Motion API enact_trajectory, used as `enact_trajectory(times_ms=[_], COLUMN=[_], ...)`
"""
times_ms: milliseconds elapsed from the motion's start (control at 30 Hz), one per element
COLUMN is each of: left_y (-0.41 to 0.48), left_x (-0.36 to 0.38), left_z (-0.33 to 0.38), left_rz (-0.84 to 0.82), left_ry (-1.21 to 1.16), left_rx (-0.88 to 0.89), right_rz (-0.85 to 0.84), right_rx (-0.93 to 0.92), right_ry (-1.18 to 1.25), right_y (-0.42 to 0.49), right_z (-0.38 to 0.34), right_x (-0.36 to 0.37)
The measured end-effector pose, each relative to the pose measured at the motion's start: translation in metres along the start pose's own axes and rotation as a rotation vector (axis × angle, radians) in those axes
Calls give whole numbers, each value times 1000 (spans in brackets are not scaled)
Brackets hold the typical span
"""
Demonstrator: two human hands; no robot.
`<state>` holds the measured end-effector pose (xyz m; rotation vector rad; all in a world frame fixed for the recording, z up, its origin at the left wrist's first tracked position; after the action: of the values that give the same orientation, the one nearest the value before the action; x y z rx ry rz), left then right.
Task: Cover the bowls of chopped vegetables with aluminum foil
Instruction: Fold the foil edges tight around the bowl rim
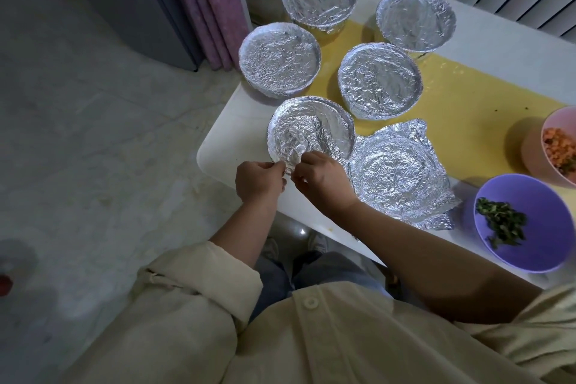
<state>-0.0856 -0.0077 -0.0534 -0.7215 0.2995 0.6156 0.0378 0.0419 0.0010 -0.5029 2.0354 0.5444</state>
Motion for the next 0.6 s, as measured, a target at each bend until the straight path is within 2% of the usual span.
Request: enact_trajectory(times_ms=[133, 333, 467, 600], left_y=[-1, 4, 16, 24], left_x=[6, 6, 1, -6], left_z=[-5, -1, 1, 2], left_rz=[-67, -54, -72, -46], left_ry=[-72, -15, -23, -56], left_rx=[-59, -19, -53, -91], right_rz=[4, 1, -37, -3], right_rx=[14, -4, -75, -109], right_ry=[-3, 19, 27, 12], right_y=[1, 0, -8, -14], right_z=[1, -2, 8, 18], right_x=[0, 0, -3, -14])
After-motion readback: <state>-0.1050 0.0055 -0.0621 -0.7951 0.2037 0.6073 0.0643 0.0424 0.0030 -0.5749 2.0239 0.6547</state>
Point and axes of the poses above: each hand's wrist, its own y-axis towards the middle knuckle, its own x-axis out of the palm, z = x × y, the point moved 10 cm from there along y, towards the middle knuckle, and after that the axes turned 5 degrees about x, right-handed, at the moved point
